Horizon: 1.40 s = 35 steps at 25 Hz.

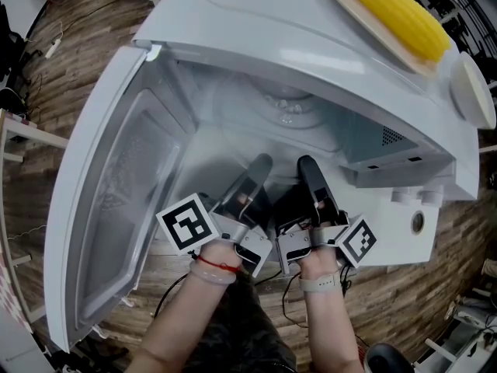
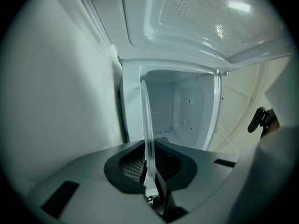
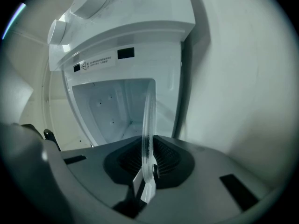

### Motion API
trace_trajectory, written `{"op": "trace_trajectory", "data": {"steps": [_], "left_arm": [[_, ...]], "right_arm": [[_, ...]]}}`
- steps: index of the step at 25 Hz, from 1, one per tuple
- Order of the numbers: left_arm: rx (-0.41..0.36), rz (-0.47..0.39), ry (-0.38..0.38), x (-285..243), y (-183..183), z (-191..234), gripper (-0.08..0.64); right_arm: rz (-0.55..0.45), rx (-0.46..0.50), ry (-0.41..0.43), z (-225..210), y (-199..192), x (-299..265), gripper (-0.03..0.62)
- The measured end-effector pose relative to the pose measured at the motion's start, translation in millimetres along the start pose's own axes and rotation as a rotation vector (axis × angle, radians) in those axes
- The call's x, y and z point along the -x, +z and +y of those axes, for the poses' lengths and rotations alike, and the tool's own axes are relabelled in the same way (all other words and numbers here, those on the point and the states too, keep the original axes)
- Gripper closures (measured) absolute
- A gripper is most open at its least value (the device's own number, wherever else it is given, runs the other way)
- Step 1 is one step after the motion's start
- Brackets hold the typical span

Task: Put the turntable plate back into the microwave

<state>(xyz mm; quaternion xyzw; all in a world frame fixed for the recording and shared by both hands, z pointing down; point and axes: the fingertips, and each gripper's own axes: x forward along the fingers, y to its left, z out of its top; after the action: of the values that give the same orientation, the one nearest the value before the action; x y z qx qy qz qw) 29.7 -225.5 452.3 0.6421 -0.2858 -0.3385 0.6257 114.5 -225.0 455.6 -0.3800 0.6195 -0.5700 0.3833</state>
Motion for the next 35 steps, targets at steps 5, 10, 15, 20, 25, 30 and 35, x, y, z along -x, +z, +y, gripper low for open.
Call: {"op": "trace_trajectory", "data": {"steps": [5,10,15,20,25,30,35], "left_arm": [[-0.002,0.008,0.024,-3.0,-0.5,1.5,0.525],[0.026,-0.016,0.03,-7.1,1.9,2.4,0.525],[0.037,-0.03,0.034,-8.9,1.7,2.4,0.525],[0.039,-0.028,0.036,-8.3,1.3,2.8,0.525],[0.022,-0.019,0.039,-11.6,6.4,2.6,0.525],[0.004,-0.02,0.051,-14.8,10.3,3.8,0.525],[-0.018,-0.019,0.072,-14.1,13.3,5.5,0.525]], "right_arm": [[-0.006,0.035,-0.039,-3.2,2.9,-2.1,0.54],[-0.002,0.063,-0.063,-2.2,4.8,-5.8,0.54],[0.019,0.101,-0.094,0.4,2.8,-2.0,0.539],[0.054,0.13,-0.113,2.5,-1.4,6.9,0.532],[0.134,0.234,-0.157,6.9,-10.1,13.2,0.529],[0.248,0.476,-0.252,8.6,-17.6,17.5,0.518],[0.347,0.713,-0.309,7.1,-24.3,19.9,0.512]]}}
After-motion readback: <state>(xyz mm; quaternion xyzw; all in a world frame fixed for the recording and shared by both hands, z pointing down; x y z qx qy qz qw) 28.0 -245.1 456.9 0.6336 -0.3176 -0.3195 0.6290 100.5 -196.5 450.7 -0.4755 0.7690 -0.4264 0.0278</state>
